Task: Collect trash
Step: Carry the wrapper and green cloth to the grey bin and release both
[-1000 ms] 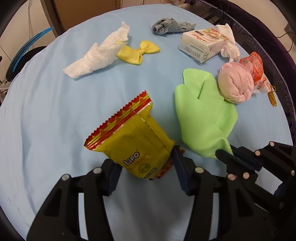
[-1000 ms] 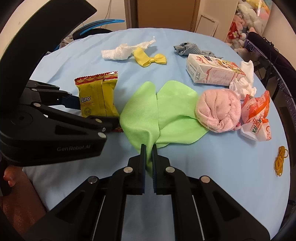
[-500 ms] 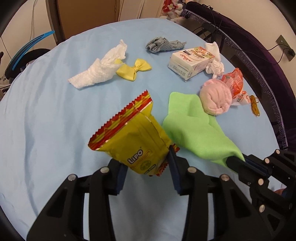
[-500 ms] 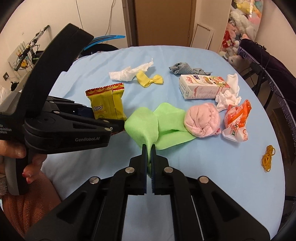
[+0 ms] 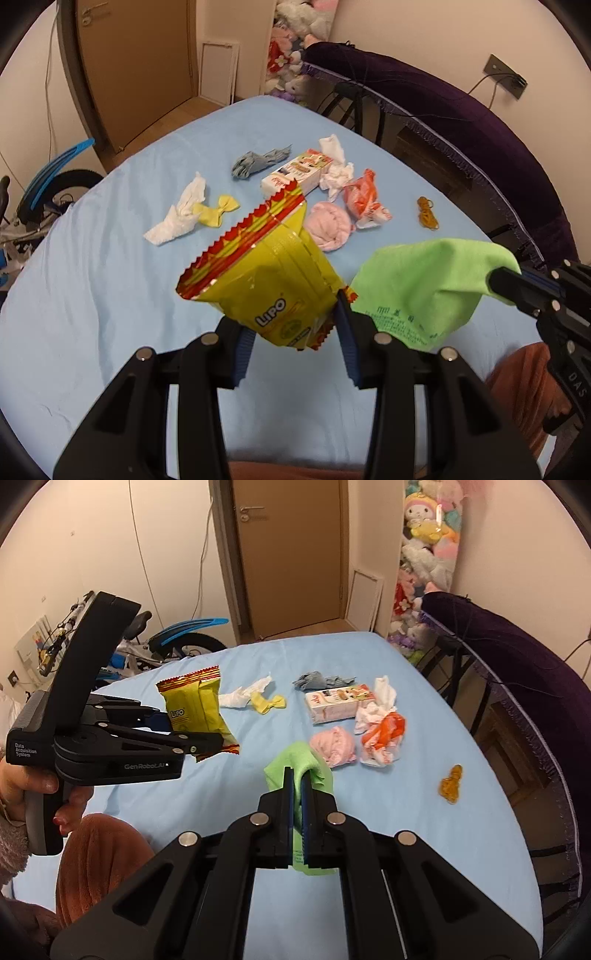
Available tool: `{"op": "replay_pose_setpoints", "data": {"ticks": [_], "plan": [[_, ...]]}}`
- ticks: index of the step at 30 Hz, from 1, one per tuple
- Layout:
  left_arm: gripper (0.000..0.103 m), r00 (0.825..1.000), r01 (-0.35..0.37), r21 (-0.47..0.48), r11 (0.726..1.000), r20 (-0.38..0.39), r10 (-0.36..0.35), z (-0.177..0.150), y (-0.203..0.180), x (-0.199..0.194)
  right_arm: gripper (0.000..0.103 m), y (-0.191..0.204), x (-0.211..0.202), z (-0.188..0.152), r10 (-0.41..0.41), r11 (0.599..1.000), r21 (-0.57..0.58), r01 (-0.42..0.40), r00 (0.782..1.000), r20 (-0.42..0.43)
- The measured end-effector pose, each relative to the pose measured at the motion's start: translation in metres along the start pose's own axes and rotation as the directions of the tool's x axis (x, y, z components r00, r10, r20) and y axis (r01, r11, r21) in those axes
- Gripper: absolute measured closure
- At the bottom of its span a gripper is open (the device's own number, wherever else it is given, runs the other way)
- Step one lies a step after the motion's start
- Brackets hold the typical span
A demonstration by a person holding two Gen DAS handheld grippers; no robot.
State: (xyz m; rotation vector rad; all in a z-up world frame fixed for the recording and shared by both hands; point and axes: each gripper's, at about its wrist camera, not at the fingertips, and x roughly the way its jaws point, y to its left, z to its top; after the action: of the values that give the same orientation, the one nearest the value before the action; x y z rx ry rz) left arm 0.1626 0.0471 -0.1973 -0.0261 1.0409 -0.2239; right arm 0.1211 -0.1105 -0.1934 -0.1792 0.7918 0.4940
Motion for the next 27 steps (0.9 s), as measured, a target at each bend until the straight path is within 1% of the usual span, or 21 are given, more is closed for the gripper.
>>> {"op": "replay_pose_setpoints", "data": {"ticks": [4,8,10,13,16,19,23,25,27], "plan": [[0.063,0.999,0.024,0.083,0.996,0.032,-0.027,0.006,-0.039,-0.026,0.101,-0.02,-0.05,-0.006,-0.077,0.997,0.026,0.075,0.996,0.049],[0.063,0.996,0.048,0.175,0.983,0.072,-0.061,0.009,-0.083,-0.051,0.101,-0.045,-0.106,-0.019,-0.168,0.985,0.067,0.162,0.981,0.096],[0.063,0.993,0.068,0.217,0.974,0.084,-0.088,0.01,-0.107,-0.062,0.101,-0.058,-0.135,-0.028,-0.217,0.974,0.09,0.207,0.969,0.117],[0.063,0.986,0.098,0.285,0.954,0.103,-0.132,0.011,-0.145,-0.077,0.101,-0.08,-0.184,-0.044,-0.302,0.95,0.132,0.284,0.942,0.147],[0.063,0.975,0.135,0.355,0.925,0.121,-0.189,0.011,-0.19,-0.093,0.101,-0.107,-0.238,-0.065,-0.394,0.912,0.191,0.363,0.903,0.168],[0.063,0.96,0.172,0.428,0.887,0.129,-0.249,0.009,-0.238,-0.104,0.101,-0.134,-0.294,-0.089,-0.497,0.856,0.257,0.449,0.851,0.171],[0.063,0.938,0.211,0.529,0.822,0.128,-0.323,0.007,-0.306,-0.121,0.101,-0.161,-0.37,-0.128,-0.644,0.748,0.328,0.577,0.751,0.145],[0.063,0.925,0.233,0.574,0.785,0.118,-0.36,0.004,-0.339,-0.127,0.101,-0.172,-0.4,-0.145,-0.692,0.701,0.355,0.619,0.71,0.13],[0.063,0.911,0.262,0.615,0.744,0.097,-0.401,0.001,-0.375,-0.134,0.101,-0.183,-0.431,-0.166,-0.741,0.646,0.384,0.66,0.662,0.11]]}}
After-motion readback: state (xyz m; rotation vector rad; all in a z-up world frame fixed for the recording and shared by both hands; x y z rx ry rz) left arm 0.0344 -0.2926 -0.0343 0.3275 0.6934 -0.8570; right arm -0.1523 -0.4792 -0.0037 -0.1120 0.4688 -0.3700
